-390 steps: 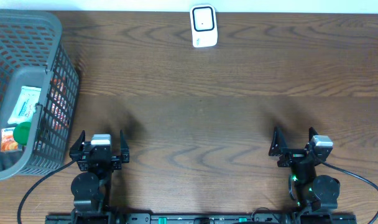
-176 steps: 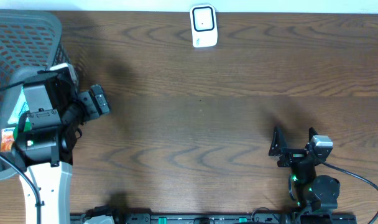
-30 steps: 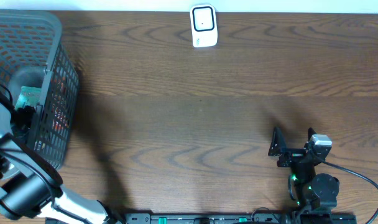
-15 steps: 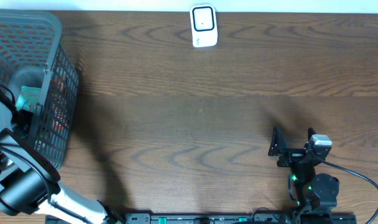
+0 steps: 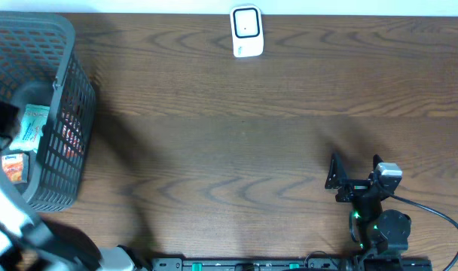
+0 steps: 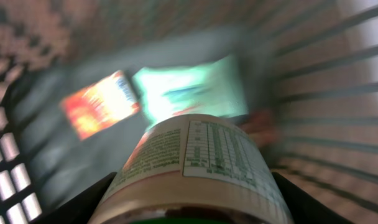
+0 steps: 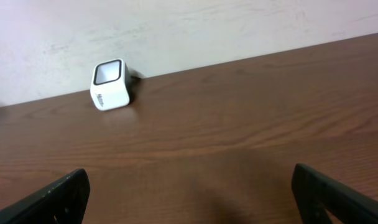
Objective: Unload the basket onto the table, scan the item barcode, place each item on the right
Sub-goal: 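Carry the jar with the left gripper to the table center and release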
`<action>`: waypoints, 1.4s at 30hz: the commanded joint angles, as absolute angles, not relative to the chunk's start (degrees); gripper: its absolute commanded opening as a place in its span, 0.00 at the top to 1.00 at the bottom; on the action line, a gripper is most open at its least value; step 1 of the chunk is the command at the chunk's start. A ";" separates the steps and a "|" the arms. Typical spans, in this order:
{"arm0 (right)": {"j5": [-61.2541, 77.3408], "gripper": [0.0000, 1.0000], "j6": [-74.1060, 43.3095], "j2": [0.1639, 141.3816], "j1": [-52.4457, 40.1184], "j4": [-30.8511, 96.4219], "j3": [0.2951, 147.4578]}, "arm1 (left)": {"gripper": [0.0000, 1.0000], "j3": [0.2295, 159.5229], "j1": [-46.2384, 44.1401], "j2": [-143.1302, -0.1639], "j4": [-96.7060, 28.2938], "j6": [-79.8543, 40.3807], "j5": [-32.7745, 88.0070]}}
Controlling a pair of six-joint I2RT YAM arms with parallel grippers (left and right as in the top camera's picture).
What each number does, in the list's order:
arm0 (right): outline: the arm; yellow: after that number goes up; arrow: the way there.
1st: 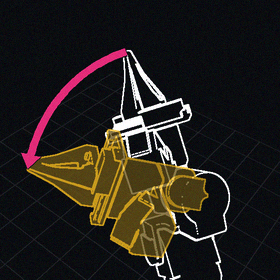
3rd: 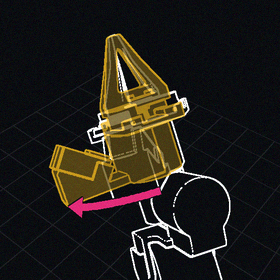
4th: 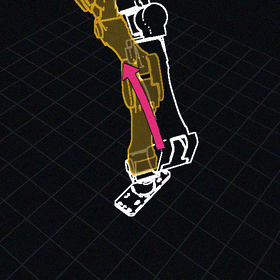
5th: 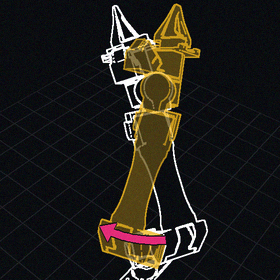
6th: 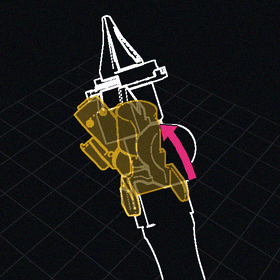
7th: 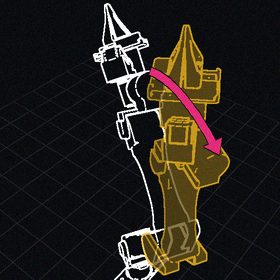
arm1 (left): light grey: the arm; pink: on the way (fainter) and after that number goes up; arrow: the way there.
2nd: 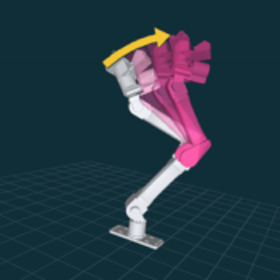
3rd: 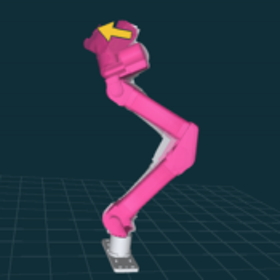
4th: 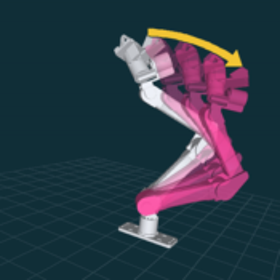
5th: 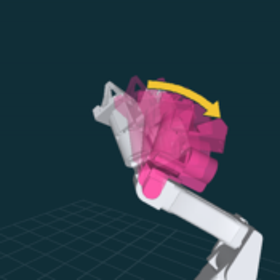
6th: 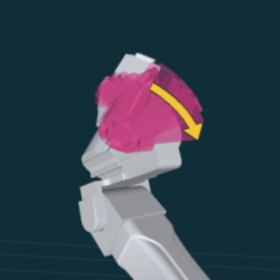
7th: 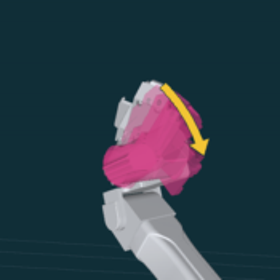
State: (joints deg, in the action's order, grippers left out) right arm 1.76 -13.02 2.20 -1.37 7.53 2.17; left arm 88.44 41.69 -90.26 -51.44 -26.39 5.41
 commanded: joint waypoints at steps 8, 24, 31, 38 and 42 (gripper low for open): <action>2.02 0.01 -13.21 2.22 -2.35 7.49 1.85 | 0.31 90.35 35.79 -71.26 -41.58 -33.82 39.75; 2.02 0.01 -13.21 2.22 -2.35 7.49 1.85 | 0.30 84.23 -14.39 -83.35 -45.78 -25.45 22.02; 2.02 0.01 -13.21 2.22 -2.35 7.51 1.85 | 0.31 82.21 -24.88 -96.20 -51.77 -32.58 5.21; 2.02 0.01 -13.21 2.22 -2.35 7.49 1.85 | 0.30 81.80 -27.94 -107.39 -50.30 -56.51 -4.64; 2.02 0.01 -13.21 2.22 -2.35 7.49 1.85 | 0.30 81.80 -28.12 -112.44 -48.31 -66.30 -4.58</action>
